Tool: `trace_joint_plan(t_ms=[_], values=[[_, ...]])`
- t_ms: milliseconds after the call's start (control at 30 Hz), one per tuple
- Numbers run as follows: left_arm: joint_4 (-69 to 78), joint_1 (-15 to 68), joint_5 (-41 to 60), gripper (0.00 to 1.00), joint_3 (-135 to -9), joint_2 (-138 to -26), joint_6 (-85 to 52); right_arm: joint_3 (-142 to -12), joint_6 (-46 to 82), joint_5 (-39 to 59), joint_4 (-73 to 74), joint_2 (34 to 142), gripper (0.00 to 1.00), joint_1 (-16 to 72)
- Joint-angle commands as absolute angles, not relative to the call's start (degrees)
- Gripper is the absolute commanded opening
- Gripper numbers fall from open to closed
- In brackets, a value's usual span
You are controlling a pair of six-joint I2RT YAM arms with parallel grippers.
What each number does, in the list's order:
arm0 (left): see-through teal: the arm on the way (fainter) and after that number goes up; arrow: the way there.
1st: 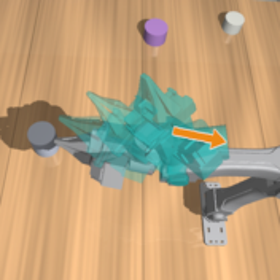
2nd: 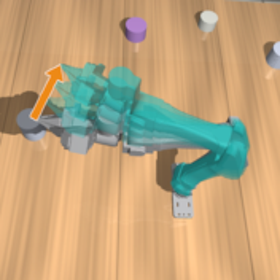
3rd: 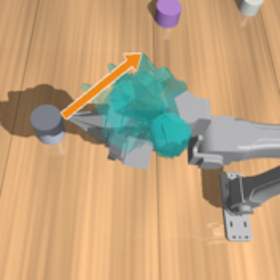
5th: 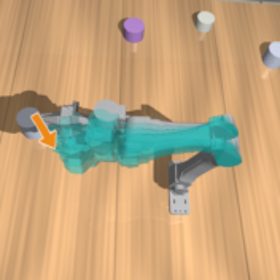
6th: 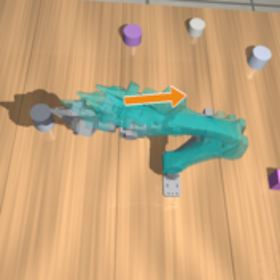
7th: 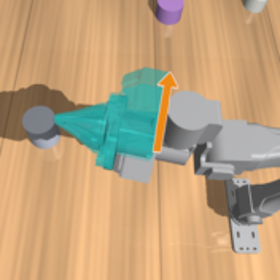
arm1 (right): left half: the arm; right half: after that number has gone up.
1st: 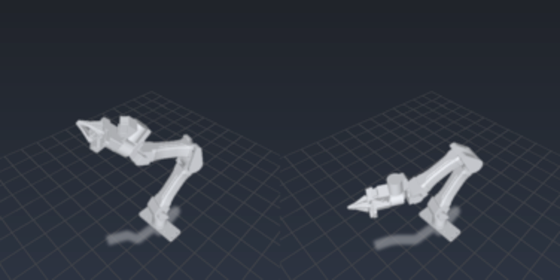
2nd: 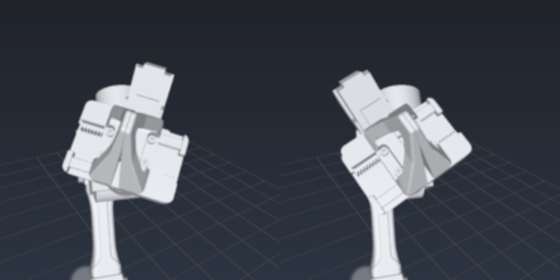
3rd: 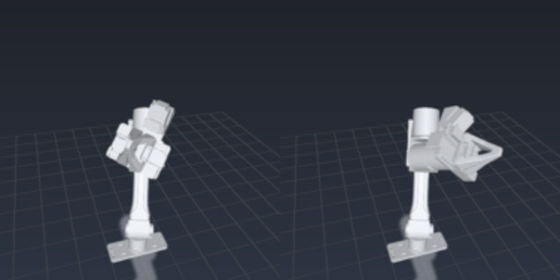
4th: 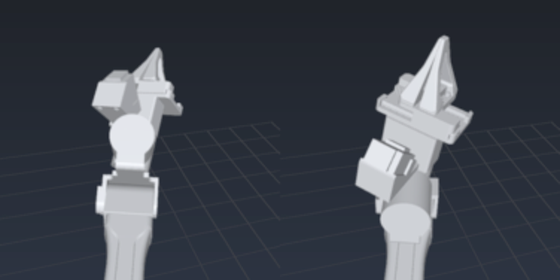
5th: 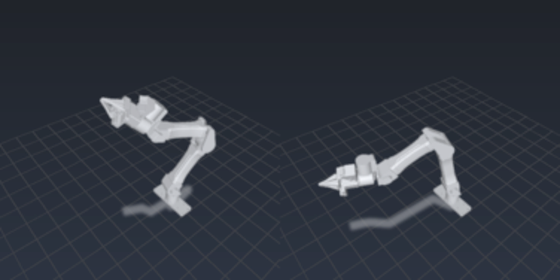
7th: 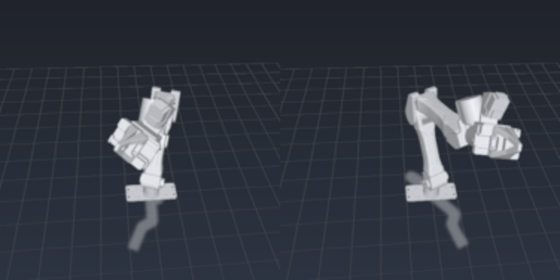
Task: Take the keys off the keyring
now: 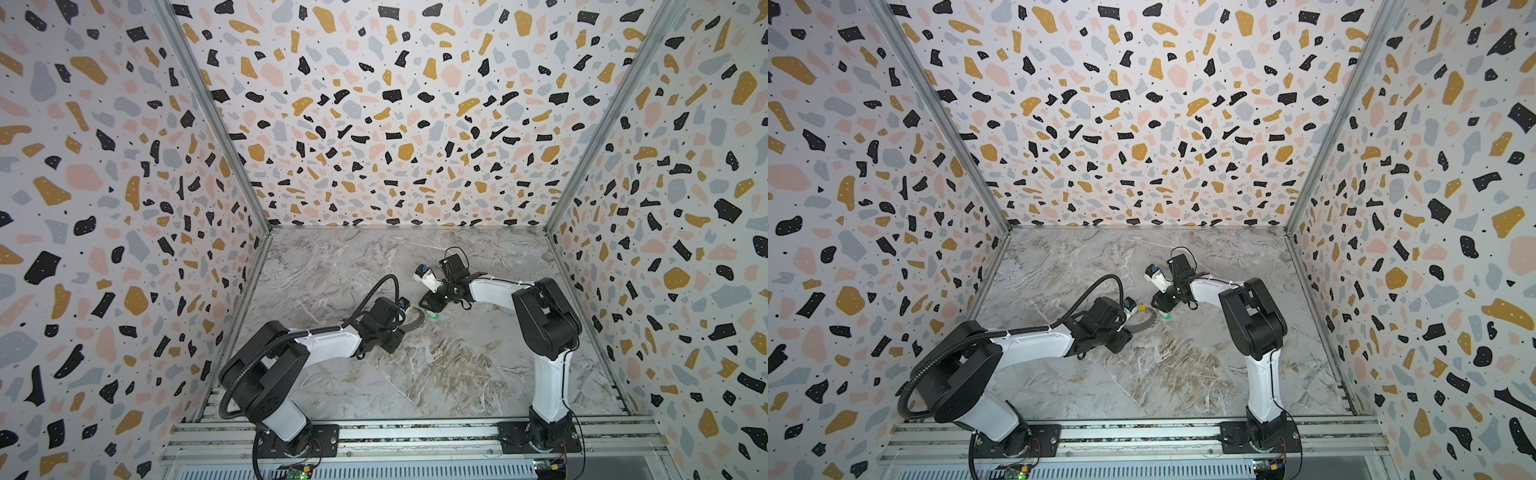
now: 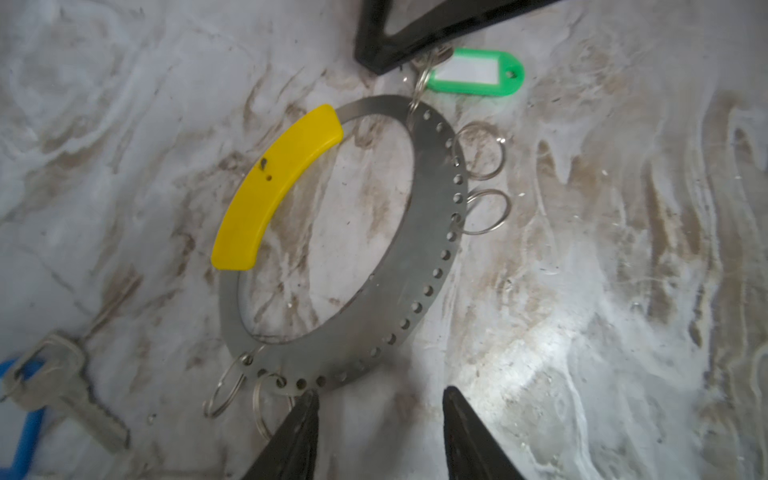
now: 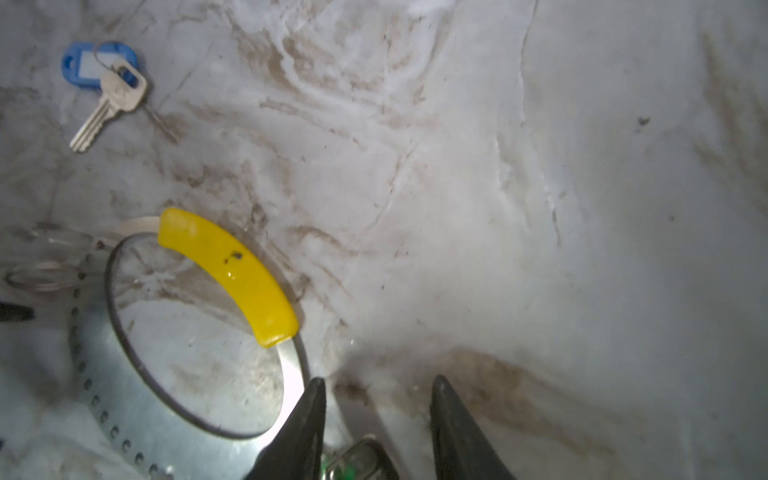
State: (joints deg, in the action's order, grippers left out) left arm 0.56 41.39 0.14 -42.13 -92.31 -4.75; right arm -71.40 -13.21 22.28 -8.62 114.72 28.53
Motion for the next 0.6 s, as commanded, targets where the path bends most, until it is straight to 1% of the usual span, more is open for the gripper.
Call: trace_joint_plan(t_ms=[0, 200, 333, 567], values=[[3.1, 41.5, -2.5, 0.5, -41.7, -93.9, -8.7, -67.6, -13.4, 19.1, -12.3, 110.0, 0.43, 28.7], [2.5, 41.4, -5.2, 0.51, -44.5, -98.2, -9.2, -61.8, -12.8, 16.7, -14.3, 105.7, 0.42, 29.1], [1.3, 40.5, -5.5, 0.51, -48.4, -102.1, -8.7, -58.4, -11.3, 16.4, -14.6, 102.7, 0.41, 29.9], [3.4, 40.0, 0.3, 0.51, -55.2, -108.7, -8.0, -54.9, -3.9, 16.6, -14.0, 99.1, 0.42, 31.8]])
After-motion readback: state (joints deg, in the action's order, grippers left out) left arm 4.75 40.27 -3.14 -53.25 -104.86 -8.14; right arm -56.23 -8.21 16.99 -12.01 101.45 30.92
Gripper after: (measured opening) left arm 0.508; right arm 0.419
